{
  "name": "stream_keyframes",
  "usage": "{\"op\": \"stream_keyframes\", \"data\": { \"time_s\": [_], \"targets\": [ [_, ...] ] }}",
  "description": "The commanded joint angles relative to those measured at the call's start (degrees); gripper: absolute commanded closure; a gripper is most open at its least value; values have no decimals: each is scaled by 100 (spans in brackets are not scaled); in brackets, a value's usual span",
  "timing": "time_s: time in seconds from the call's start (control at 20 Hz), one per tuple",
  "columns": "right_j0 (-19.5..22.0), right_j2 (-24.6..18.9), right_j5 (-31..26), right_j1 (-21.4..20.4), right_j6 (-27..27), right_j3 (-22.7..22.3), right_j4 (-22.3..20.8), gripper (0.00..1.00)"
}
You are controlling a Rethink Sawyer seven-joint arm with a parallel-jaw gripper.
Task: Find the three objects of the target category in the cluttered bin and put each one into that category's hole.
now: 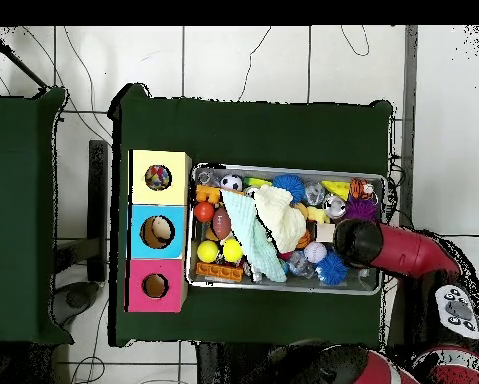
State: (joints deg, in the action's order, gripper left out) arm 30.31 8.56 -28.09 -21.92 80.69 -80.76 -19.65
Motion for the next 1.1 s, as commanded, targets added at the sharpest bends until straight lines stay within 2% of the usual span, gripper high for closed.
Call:
{"op": "stream_keyframes", "data": {
  "time_s": [0.05,0.55,0.8,0.85,1.0,1.1],
  "targets": [
    [157,-518,607,366,931,-140,159,0],
    [283,-716,406,442,830,-130,349,0],
    [201,-582,127,416,939,-62,498,0],
    [194,-575,99,409,833,-43,503,100],
    [154,-558,146,367,724,-47,416,100],
    [77,-514,67,356,881,-16,537,100]
  ]
}}
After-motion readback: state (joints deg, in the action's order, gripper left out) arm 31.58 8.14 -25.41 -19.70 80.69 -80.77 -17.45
